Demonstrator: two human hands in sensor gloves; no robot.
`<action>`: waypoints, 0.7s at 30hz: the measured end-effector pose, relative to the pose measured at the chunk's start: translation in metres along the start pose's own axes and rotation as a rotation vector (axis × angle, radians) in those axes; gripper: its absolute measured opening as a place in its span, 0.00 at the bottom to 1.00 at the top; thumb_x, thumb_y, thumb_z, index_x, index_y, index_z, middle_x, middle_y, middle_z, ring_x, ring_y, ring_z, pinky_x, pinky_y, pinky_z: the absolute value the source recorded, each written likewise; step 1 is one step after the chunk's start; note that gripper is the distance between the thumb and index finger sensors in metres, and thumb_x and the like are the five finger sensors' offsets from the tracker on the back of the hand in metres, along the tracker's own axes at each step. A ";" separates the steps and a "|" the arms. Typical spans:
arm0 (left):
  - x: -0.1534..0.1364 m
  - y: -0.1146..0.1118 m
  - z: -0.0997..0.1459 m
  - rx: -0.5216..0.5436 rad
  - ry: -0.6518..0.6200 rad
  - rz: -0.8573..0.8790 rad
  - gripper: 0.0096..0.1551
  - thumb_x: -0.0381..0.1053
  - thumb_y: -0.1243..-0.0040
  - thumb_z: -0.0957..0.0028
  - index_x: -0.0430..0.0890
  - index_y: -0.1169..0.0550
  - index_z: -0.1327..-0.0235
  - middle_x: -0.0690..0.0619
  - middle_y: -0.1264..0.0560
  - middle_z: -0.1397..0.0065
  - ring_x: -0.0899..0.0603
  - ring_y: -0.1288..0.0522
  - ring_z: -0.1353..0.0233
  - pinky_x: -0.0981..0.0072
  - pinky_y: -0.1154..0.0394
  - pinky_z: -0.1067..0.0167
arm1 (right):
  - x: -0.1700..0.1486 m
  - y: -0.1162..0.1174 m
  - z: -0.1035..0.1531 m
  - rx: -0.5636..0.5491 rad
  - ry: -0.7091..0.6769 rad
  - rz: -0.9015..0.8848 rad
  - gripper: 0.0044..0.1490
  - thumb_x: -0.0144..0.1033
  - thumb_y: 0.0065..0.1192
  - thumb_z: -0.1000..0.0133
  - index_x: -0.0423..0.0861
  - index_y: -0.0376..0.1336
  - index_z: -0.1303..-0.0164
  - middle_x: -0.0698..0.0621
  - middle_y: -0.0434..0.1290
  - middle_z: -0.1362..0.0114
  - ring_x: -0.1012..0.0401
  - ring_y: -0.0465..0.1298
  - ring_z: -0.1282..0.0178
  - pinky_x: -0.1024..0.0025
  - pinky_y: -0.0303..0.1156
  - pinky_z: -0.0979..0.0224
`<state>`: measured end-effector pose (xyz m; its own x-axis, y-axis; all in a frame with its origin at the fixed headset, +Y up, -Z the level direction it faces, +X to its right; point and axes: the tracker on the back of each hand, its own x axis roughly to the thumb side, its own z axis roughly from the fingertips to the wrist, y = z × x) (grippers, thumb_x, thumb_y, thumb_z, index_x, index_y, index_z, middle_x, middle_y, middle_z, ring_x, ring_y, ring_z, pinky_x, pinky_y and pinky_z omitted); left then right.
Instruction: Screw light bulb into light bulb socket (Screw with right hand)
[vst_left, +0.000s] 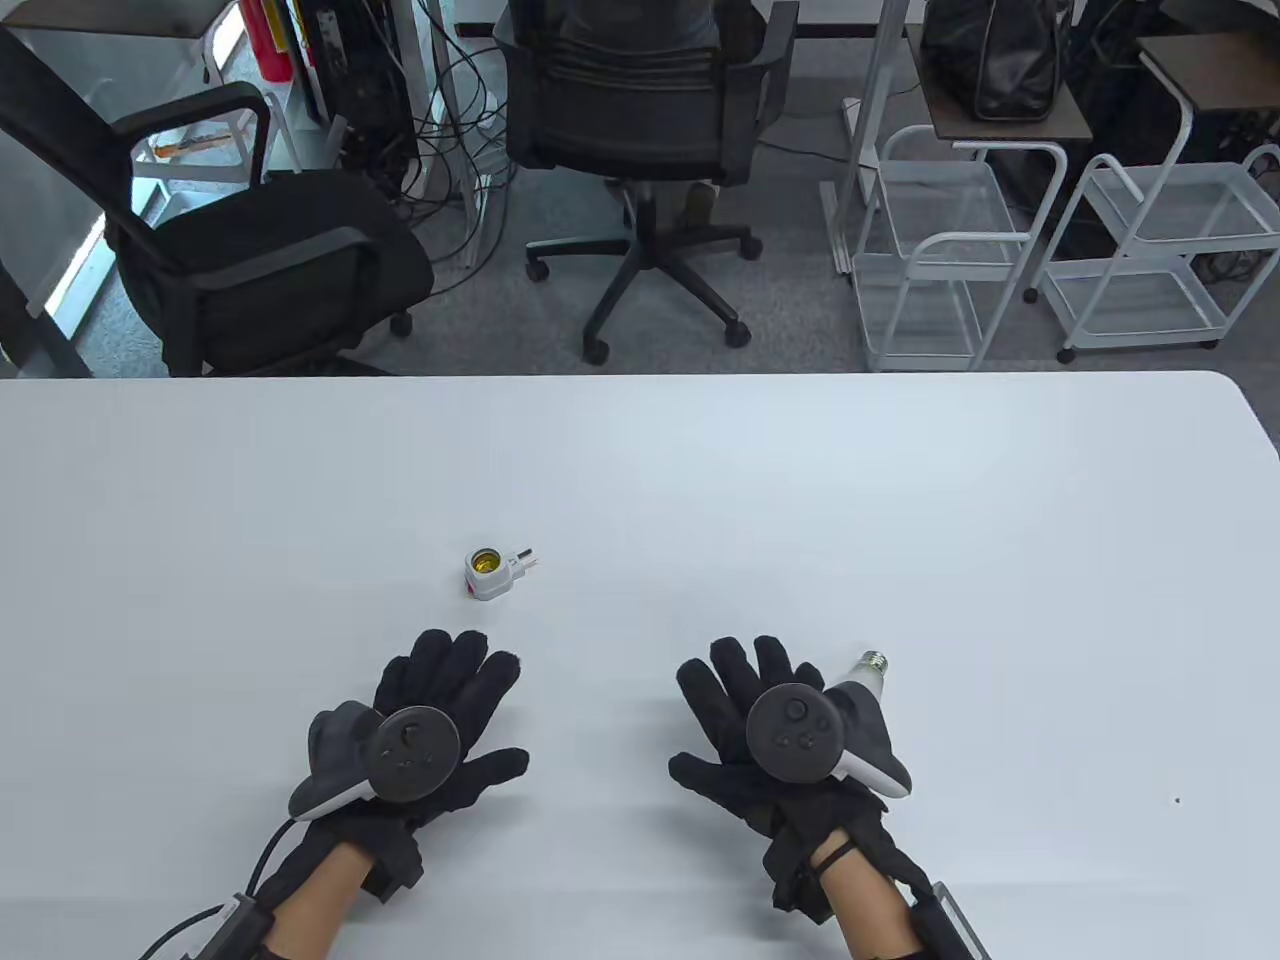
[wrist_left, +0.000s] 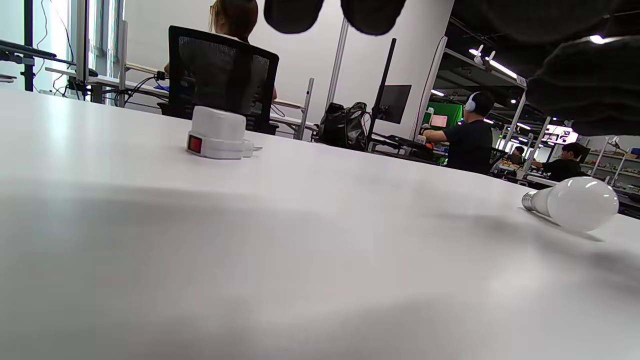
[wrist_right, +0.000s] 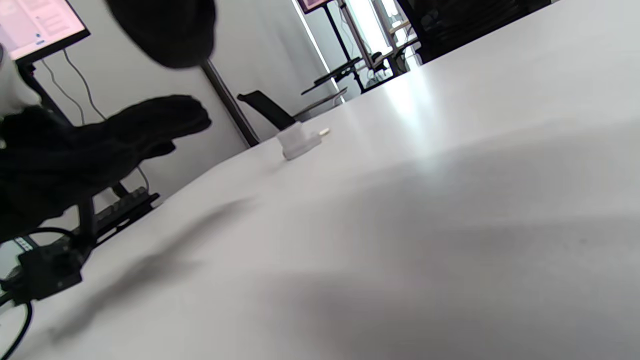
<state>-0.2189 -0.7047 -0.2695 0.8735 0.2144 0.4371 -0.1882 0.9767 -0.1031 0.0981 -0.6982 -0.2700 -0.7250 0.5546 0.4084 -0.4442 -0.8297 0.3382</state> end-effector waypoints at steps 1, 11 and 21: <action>0.000 -0.001 0.000 -0.008 0.001 -0.007 0.53 0.75 0.55 0.46 0.53 0.53 0.12 0.42 0.59 0.07 0.29 0.64 0.13 0.30 0.61 0.23 | -0.001 -0.001 0.000 -0.003 0.002 -0.006 0.47 0.48 0.52 0.35 0.45 0.32 0.20 0.34 0.27 0.19 0.30 0.21 0.28 0.23 0.20 0.40; -0.001 -0.002 -0.001 -0.002 0.012 -0.014 0.54 0.75 0.55 0.46 0.54 0.54 0.12 0.43 0.60 0.07 0.30 0.65 0.13 0.31 0.62 0.23 | -0.002 -0.004 0.002 -0.019 -0.001 -0.028 0.47 0.48 0.52 0.35 0.44 0.32 0.20 0.33 0.27 0.19 0.30 0.21 0.28 0.23 0.20 0.40; -0.016 0.001 -0.002 0.004 0.090 0.077 0.55 0.76 0.54 0.46 0.54 0.56 0.12 0.41 0.60 0.07 0.28 0.64 0.13 0.33 0.57 0.21 | -0.003 -0.005 0.002 -0.025 0.011 -0.041 0.47 0.47 0.52 0.35 0.44 0.32 0.20 0.33 0.27 0.19 0.30 0.21 0.29 0.24 0.20 0.40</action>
<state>-0.2322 -0.7076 -0.2788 0.8932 0.2873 0.3459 -0.2579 0.9575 -0.1294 0.1030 -0.6960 -0.2714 -0.7116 0.5872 0.3858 -0.4861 -0.8079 0.3330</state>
